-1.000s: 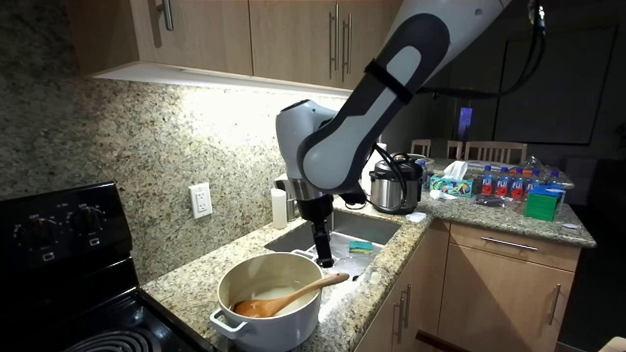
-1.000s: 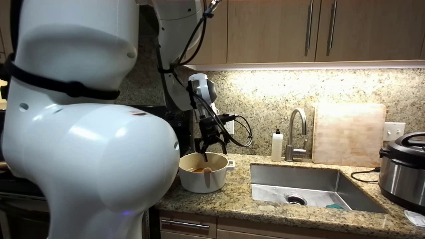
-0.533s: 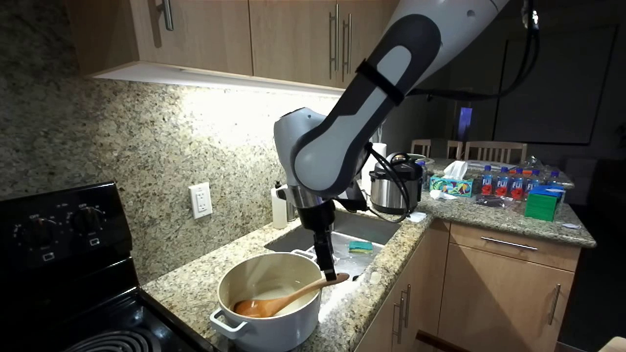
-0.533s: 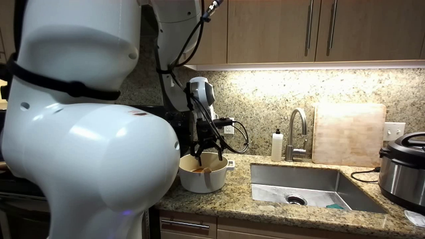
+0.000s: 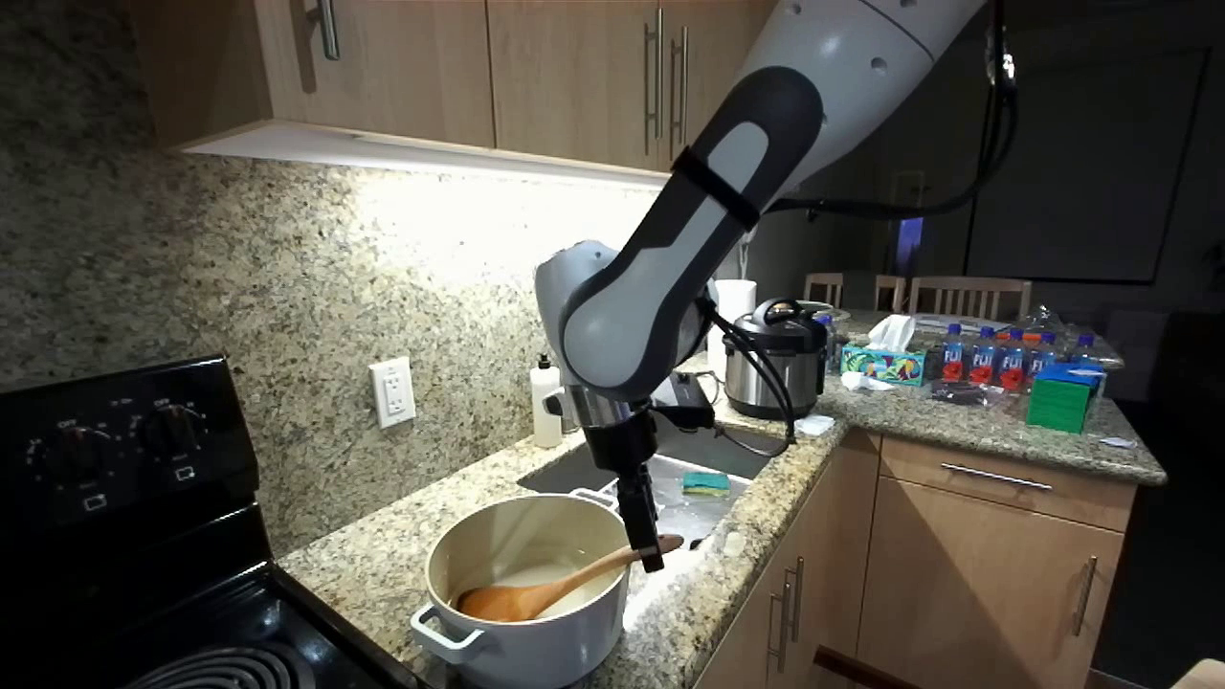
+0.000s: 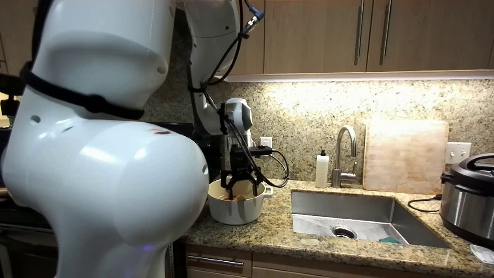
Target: Use the wooden spoon to stir in the pot
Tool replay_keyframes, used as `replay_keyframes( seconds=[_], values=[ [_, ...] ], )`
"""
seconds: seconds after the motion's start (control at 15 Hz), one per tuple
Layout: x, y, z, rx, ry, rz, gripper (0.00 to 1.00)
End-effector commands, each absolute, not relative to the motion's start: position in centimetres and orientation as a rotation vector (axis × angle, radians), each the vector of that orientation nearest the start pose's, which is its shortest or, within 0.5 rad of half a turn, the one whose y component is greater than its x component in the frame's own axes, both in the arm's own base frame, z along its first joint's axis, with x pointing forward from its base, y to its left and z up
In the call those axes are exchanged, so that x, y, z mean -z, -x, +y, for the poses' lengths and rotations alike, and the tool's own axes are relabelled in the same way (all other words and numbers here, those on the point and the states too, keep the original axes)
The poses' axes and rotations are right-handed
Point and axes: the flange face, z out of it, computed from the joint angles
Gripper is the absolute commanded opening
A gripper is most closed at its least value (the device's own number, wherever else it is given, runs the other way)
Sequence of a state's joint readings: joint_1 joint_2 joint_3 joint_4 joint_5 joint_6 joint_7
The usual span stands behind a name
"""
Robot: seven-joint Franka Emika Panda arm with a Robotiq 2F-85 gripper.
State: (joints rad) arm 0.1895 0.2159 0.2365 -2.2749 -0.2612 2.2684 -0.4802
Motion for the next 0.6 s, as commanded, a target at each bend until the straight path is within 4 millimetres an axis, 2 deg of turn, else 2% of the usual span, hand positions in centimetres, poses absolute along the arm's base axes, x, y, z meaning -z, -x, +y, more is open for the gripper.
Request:
replay_keyframes(
  seconds=[0.0,0.33,0.53],
  values=[
    [-24.4,-47.5,20.2,-0.383,2.727,-1.676,0.74],
    [-24.2,-48.5,19.8,-0.424,2.722,-1.583,0.41],
    [-24.8,-48.9,19.8,-0.452,2.734,-1.523,0.20]
  ],
)
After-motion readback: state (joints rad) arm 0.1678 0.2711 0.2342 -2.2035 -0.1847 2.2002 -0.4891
